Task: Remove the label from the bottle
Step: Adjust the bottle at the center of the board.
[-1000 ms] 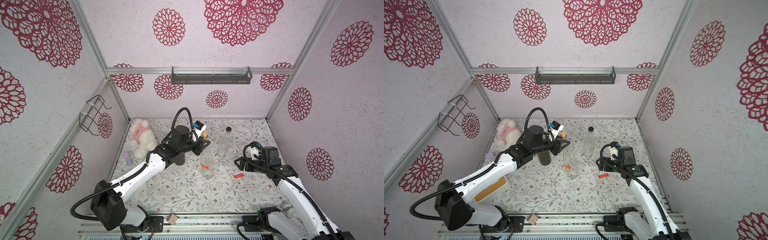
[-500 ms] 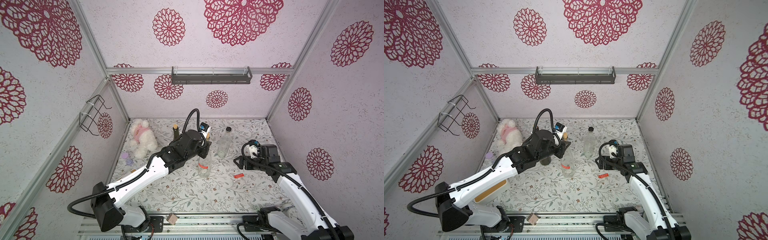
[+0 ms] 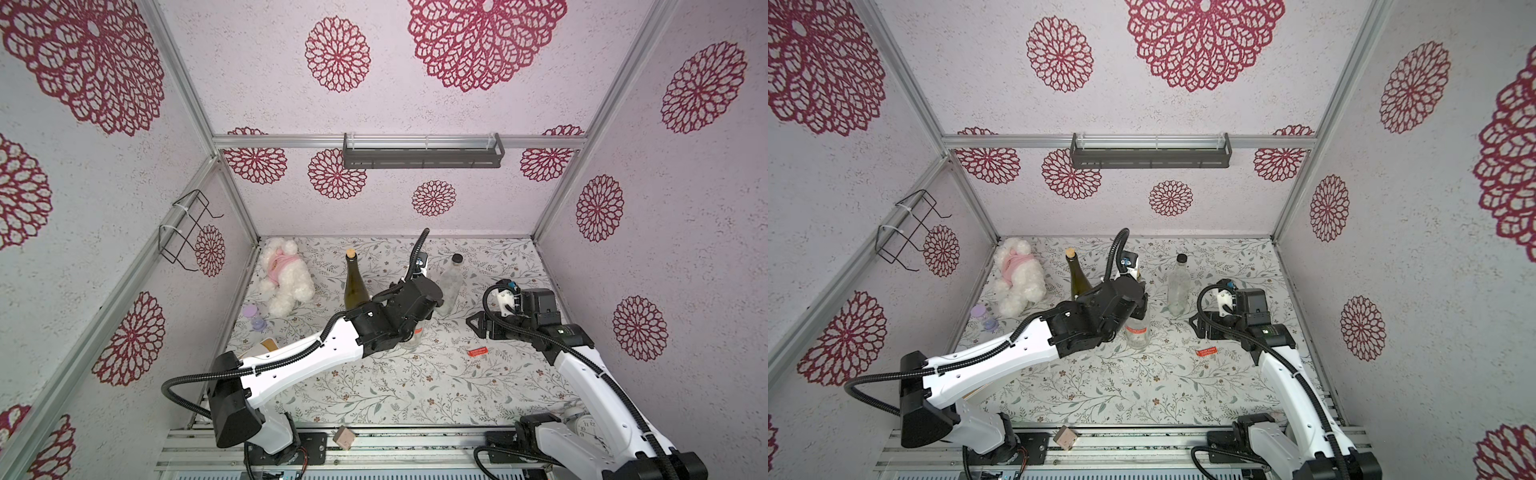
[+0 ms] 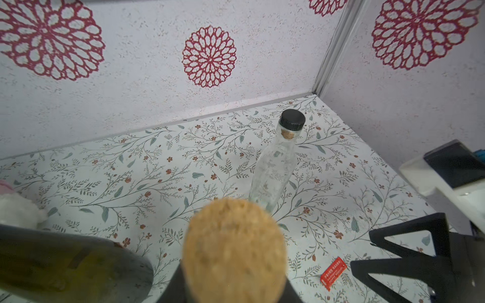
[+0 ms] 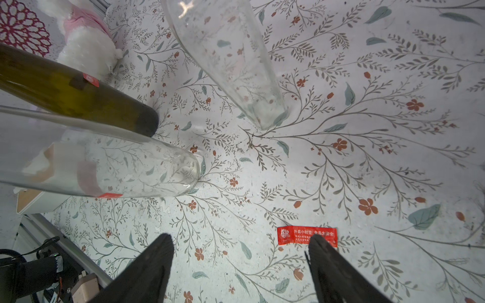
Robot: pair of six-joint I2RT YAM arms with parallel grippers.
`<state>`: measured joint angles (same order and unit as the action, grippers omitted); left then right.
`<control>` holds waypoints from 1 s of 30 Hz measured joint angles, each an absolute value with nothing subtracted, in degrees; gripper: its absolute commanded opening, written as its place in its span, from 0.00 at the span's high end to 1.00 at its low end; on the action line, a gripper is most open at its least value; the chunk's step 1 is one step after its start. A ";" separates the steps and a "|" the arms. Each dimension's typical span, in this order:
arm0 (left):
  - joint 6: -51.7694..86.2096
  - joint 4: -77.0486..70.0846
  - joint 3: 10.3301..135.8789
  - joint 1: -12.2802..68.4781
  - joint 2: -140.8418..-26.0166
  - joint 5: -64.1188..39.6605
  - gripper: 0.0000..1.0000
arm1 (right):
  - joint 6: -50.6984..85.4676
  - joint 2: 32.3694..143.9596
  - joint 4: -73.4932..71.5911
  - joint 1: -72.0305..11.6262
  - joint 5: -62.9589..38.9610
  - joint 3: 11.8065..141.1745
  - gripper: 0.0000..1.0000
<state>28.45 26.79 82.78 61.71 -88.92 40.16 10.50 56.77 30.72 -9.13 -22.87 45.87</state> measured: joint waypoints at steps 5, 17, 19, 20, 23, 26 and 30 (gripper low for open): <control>30.81 28.58 83.44 62.76 -90.70 43.46 0.72 | 10.50 56.77 30.72 -9.13 -23.05 45.84 0.17; 33.10 27.99 84.03 63.18 -91.37 47.24 0.35 | 10.50 56.77 30.74 -9.13 -23.22 45.84 0.17; 33.36 27.66 84.03 63.22 -91.37 47.24 0.27 | 10.52 56.77 30.72 -9.13 -23.22 45.84 0.17; 33.41 27.57 84.05 63.22 -91.37 47.27 0.23 | 10.52 56.77 30.74 -9.13 -23.20 45.84 0.17; 34.28 27.62 84.03 63.24 -91.18 47.51 0.17 | 10.55 56.77 30.76 -9.13 -23.20 45.84 0.17; 34.13 27.66 82.74 63.22 -89.52 47.18 0.03 | 10.57 56.66 30.94 -9.13 -23.16 45.84 0.16; 32.18 25.41 77.34 62.06 -84.07 42.19 0.03 | 10.63 55.99 31.70 -9.08 -22.94 45.84 0.16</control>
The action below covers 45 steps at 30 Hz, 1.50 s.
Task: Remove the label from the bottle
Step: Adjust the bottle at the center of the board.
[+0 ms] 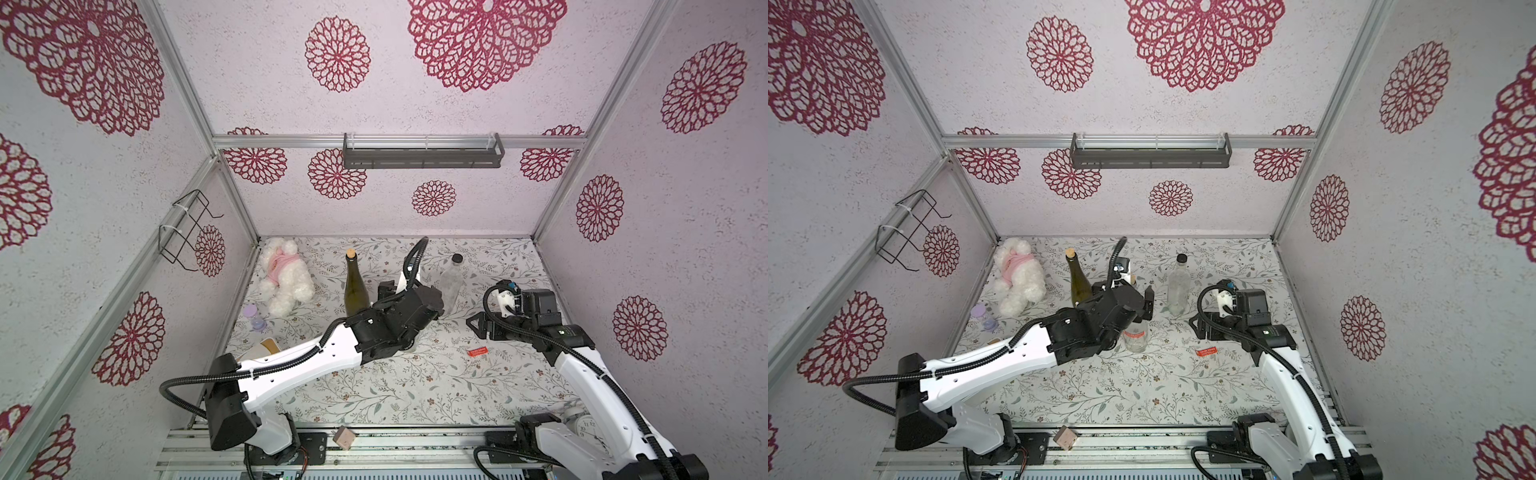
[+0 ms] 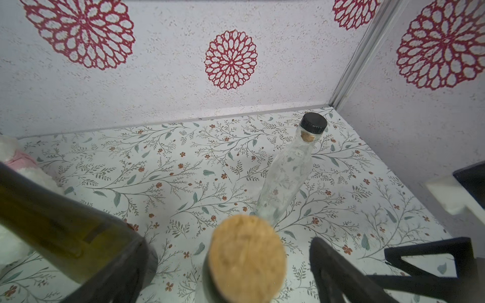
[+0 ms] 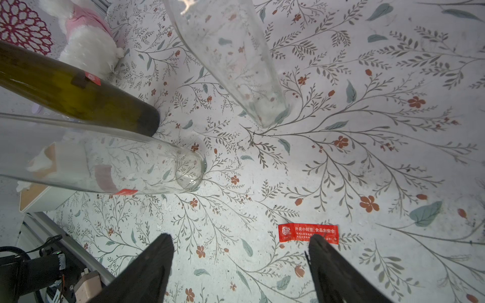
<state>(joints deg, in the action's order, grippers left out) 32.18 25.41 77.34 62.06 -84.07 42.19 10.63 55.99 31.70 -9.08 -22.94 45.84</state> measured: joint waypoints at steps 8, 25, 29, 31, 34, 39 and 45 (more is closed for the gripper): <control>21.23 22.13 68.88 55.61 -71.94 20.67 0.03 | 11.64 53.89 31.99 -9.02 -22.72 45.80 0.13; 8.47 20.51 68.47 39.42 -72.18 -22.76 0.01 | 14.22 52.05 31.31 -8.97 -22.31 42.35 0.01; 7.60 19.64 68.62 38.63 -75.50 -25.45 0.04 | 14.74 50.94 31.11 -8.97 -22.24 41.28 0.02; 7.22 19.16 68.62 38.22 -76.55 -25.87 0.07 | 15.00 50.78 31.11 -8.97 -22.22 40.80 0.02; 6.70 18.61 68.62 37.58 -77.01 -26.22 0.15 | 15.14 50.78 31.09 -8.97 -22.11 40.21 0.02; 5.80 17.58 69.10 37.28 -77.56 -26.28 0.22 | 15.22 50.81 30.92 -8.97 -22.09 39.62 0.02; 5.56 15.97 69.41 37.17 -79.26 -26.41 0.33 | 15.62 50.81 30.61 -8.97 -22.04 39.24 0.02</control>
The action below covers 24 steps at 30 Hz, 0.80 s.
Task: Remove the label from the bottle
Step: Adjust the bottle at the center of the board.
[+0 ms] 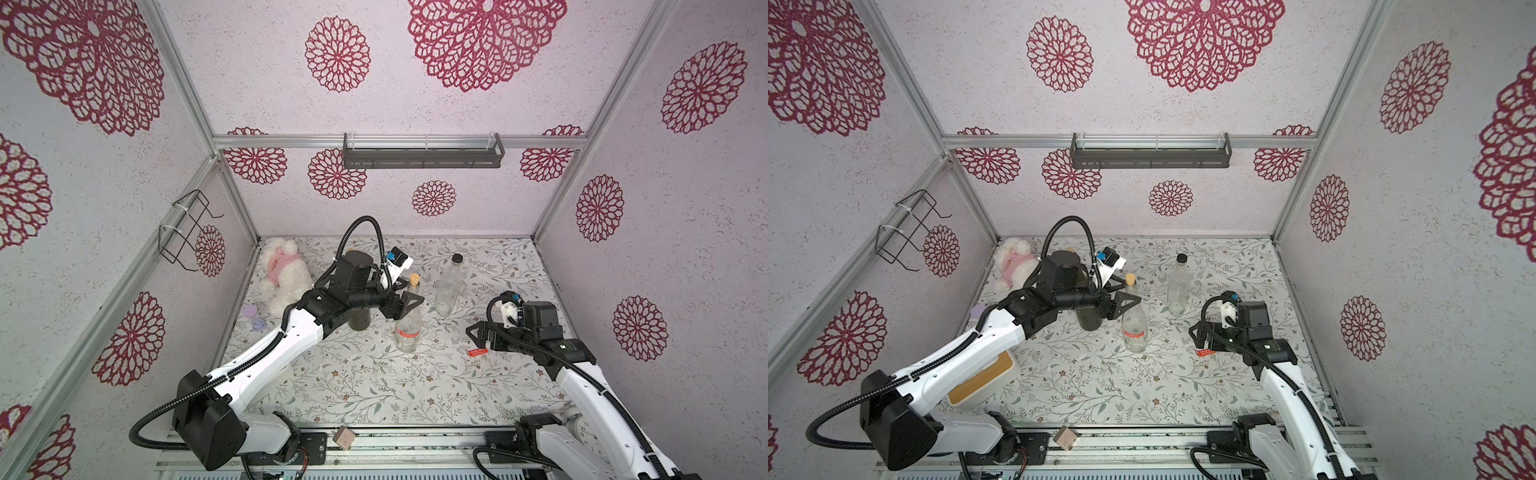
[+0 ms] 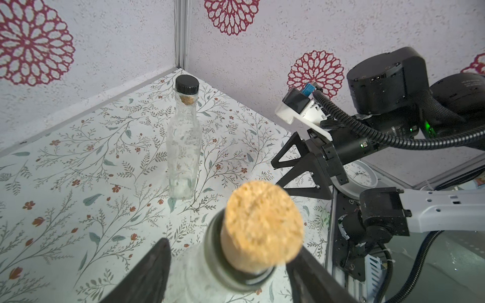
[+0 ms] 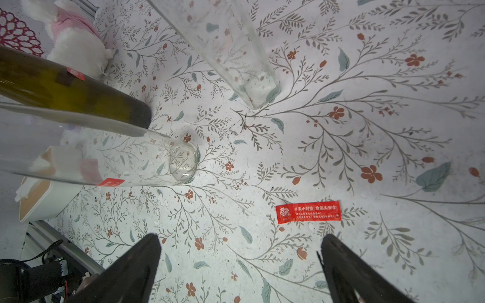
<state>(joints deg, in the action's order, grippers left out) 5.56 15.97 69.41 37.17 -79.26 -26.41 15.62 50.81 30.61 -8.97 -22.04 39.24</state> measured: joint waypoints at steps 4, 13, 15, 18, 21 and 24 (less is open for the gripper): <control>5.56 15.59 69.45 37.12 -80.34 -26.59 0.39 | 15.66 50.81 30.41 -8.97 -21.61 38.89 0.02; 5.96 14.06 70.78 37.08 -81.89 -26.48 0.55 | 15.64 50.81 30.26 -8.97 -20.97 38.76 0.02; 5.98 13.82 70.85 37.08 -82.04 -26.46 0.57 | 15.64 50.78 30.26 -8.97 -20.91 38.76 0.02; 6.02 13.52 70.87 37.08 -82.39 -26.41 0.59 | 15.62 50.78 30.26 -8.97 -20.73 38.76 0.03; 5.50 12.91 70.87 37.06 -82.52 -25.10 0.69 | 15.62 50.78 30.24 -8.97 -20.73 38.76 0.02; 6.26 13.45 70.87 36.82 -82.61 -24.88 0.75 | 15.59 50.78 30.20 -8.97 -20.73 38.76 0.03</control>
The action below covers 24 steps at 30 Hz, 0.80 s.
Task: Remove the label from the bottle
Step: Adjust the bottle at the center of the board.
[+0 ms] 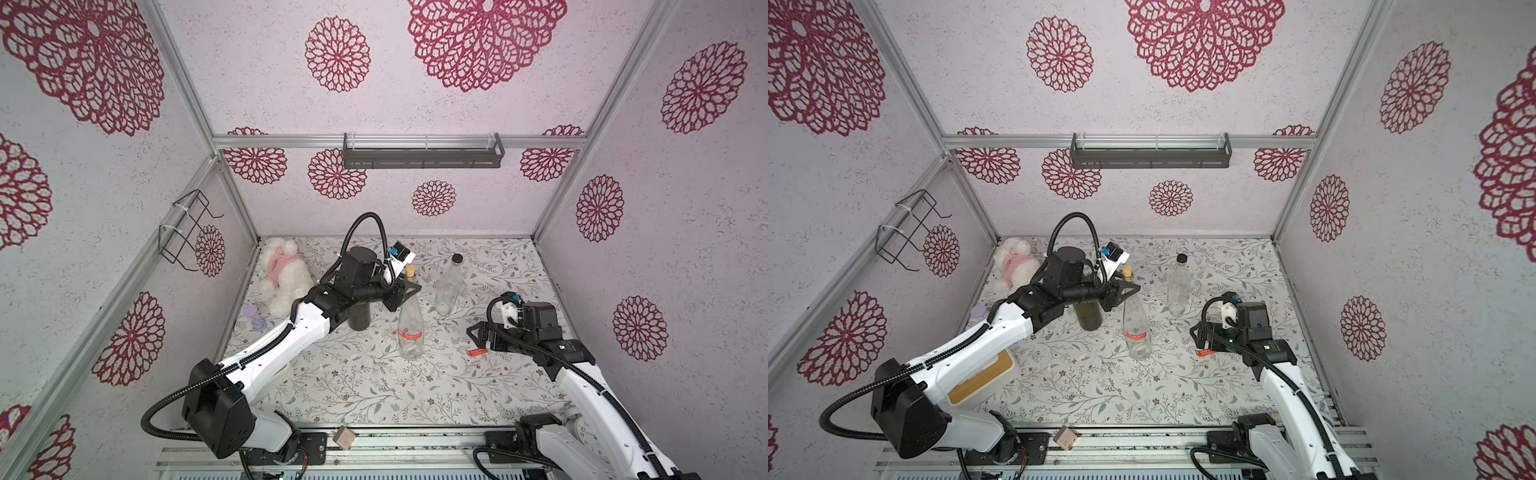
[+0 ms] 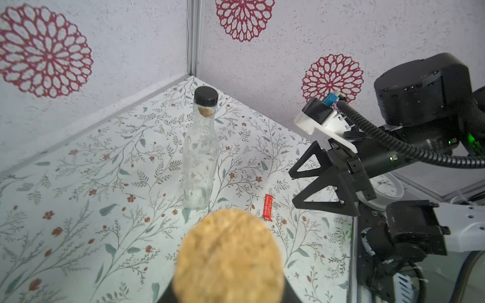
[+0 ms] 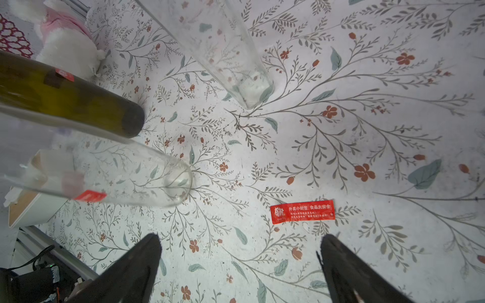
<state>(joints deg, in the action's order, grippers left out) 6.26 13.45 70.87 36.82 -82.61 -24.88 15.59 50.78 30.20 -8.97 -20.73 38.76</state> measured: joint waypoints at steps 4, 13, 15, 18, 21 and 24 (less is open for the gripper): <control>6.66 13.23 70.87 37.28 -82.59 -24.21 0.80 | 15.55 50.81 29.76 -8.97 -20.73 38.76 0.03; 7.38 18.68 74.91 40.23 -82.59 -12.10 0.87 | 15.09 50.78 28.77 -8.97 -20.75 38.76 0.04; 7.53 20.62 76.93 42.65 -82.63 -6.24 0.87 | 14.96 50.78 28.77 -8.97 -20.78 38.76 0.05; 8.67 22.63 80.16 47.35 -82.67 3.90 0.87 | 14.41 50.96 29.08 -8.97 -20.95 39.03 0.08; 11.73 23.42 82.59 51.57 -82.83 13.76 0.87 | 13.54 51.75 29.61 -8.97 -21.65 40.25 0.09; 15.38 23.59 83.44 54.92 -83.09 22.59 0.87 | 12.84 52.69 30.09 -8.97 -22.48 41.89 0.09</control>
<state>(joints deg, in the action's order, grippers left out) 15.38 23.59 83.44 54.92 -83.09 22.59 12.84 52.69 30.09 -8.97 -22.48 41.89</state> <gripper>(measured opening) 0.317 0.910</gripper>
